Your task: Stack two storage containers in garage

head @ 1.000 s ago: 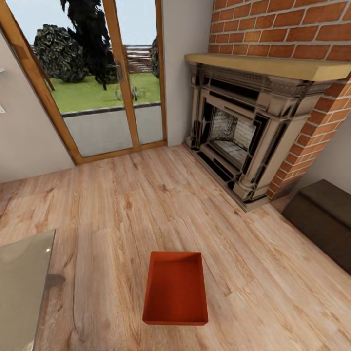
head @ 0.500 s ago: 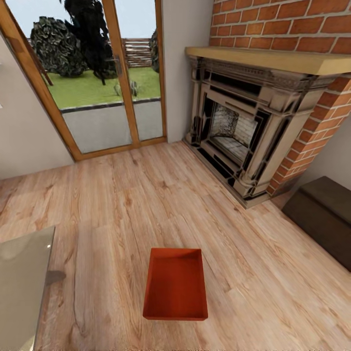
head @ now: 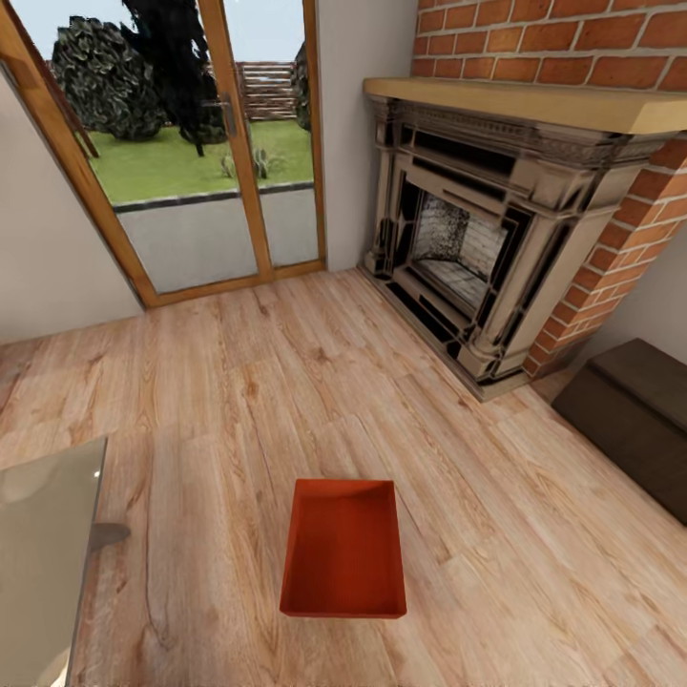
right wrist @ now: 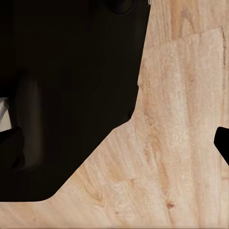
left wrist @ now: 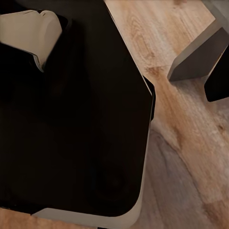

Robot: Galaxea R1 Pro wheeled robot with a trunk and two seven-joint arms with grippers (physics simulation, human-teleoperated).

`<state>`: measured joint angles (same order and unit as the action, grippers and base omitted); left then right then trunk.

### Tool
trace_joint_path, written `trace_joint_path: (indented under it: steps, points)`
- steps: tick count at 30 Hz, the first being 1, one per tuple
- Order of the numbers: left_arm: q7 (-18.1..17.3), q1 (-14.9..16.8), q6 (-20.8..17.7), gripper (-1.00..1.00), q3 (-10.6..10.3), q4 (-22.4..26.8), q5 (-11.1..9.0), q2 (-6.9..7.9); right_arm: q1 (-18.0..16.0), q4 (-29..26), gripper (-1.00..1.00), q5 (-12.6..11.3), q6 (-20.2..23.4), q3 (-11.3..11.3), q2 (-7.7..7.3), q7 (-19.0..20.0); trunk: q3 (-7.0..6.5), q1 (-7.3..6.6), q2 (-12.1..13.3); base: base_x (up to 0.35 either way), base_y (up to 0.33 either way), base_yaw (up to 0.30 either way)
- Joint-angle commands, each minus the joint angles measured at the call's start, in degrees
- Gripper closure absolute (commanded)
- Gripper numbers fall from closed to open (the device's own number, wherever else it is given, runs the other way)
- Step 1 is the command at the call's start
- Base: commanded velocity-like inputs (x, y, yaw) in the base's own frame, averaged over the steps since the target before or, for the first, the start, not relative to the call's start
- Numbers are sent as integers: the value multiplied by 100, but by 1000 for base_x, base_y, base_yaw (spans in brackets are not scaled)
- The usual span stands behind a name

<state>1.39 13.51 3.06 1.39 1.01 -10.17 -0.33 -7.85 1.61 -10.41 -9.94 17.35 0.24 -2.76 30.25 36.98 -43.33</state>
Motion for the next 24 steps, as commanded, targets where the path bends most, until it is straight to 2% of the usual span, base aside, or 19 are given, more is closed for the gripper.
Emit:
trace_joint_path:
  steps: [1, 24]
  points:
    - [11, 3, 19, -100, 10, -5, -28, -2, -6, 16, -100, -57, -31, 46, 3, -5, 14, 1, -4, 0, 0, 0]
    - [11, 3, 19, -100, 10, -5, -27, -2, -6, 15, -100, -50, -38, 31, 19, -5, 227, 1, -4, 0, 0, 0]
